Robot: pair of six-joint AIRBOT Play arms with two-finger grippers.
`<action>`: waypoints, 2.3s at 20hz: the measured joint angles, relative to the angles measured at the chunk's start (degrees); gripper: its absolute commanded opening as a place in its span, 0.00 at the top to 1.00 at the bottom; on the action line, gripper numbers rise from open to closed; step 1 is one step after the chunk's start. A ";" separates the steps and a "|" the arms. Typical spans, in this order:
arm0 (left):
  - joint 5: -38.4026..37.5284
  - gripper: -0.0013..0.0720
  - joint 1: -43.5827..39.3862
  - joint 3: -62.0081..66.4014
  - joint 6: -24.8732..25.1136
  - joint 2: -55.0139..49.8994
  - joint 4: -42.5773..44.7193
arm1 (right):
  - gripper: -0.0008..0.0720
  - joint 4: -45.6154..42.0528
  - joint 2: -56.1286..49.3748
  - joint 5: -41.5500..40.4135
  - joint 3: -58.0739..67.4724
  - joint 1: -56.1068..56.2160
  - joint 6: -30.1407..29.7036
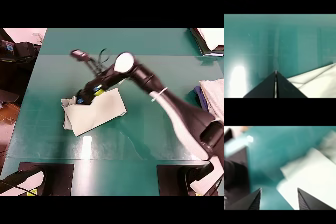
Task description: Fold the shirts.
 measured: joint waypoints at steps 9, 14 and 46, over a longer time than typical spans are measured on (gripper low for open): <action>-0.98 0.94 0.26 -0.11 0.85 0.15 -1.51 | 0.04 -9.53 2.91 11.87 -10.25 -23.98 8.46; 0.39 0.94 0.26 -0.11 1.95 0.15 -3.56 | 0.06 2.34 -0.63 7.67 -22.03 -26.75 6.51; 12.68 0.94 -24.65 -6.32 2.78 -1.92 -6.16 | 0.98 -3.45 17.46 -2.47 -15.43 -72.04 7.23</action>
